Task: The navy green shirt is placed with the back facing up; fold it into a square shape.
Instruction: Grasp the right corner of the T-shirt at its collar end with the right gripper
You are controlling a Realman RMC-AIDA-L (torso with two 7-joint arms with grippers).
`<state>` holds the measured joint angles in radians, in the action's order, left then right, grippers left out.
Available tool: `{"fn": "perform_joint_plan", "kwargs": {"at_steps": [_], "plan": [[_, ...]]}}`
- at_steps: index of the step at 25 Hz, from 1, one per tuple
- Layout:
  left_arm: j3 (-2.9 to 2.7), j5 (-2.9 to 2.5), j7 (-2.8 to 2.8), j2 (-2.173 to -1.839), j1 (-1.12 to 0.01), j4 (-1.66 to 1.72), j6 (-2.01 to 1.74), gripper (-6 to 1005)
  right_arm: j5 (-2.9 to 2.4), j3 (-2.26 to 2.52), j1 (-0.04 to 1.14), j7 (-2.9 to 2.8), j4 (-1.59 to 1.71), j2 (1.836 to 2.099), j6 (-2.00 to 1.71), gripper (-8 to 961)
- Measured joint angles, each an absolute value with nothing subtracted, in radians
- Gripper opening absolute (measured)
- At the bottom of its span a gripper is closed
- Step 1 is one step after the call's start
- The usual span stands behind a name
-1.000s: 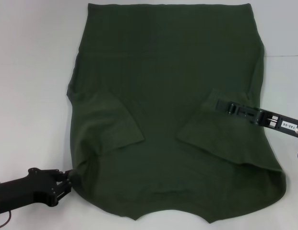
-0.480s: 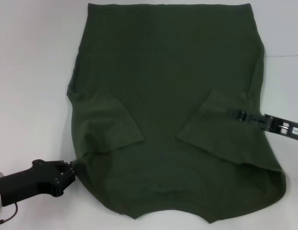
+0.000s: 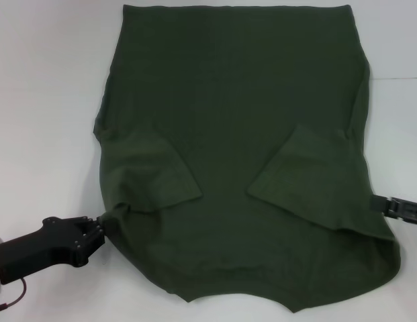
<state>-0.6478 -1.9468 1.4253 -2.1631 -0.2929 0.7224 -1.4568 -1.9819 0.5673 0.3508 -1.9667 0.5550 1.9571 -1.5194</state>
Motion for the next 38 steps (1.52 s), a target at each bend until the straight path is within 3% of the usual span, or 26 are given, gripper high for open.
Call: {"fn": "perform_joint_plan", "kwargs": {"at_steps": [7, 27, 33, 38], "plan": [[-0.651, -1.945, 1.430, -2.165, -0.309, 0.717, -1.462, 71, -2.037, 0.557, 0.315, -2.036, 0.567, 1.934, -1.536, 931], [-0.646, -1.945, 1.425, -2.163, -0.324, 0.710, -1.448, 71, -2.130, 0.558, 0.341, -2.135, 0.561, 1.928, -1.512, 931], [-0.635, -1.945, 1.419, -2.163, -0.324, 0.710, -1.446, 71, -2.167, 0.570, 0.351, -2.154, 0.558, 1.930, -1.497, 840], [-0.633, -1.945, 1.414, -2.163, -0.324, 0.710, -1.445, 70, -2.193, 0.569, 0.359, -2.155, 0.567, 1.938, -1.496, 593]]}}
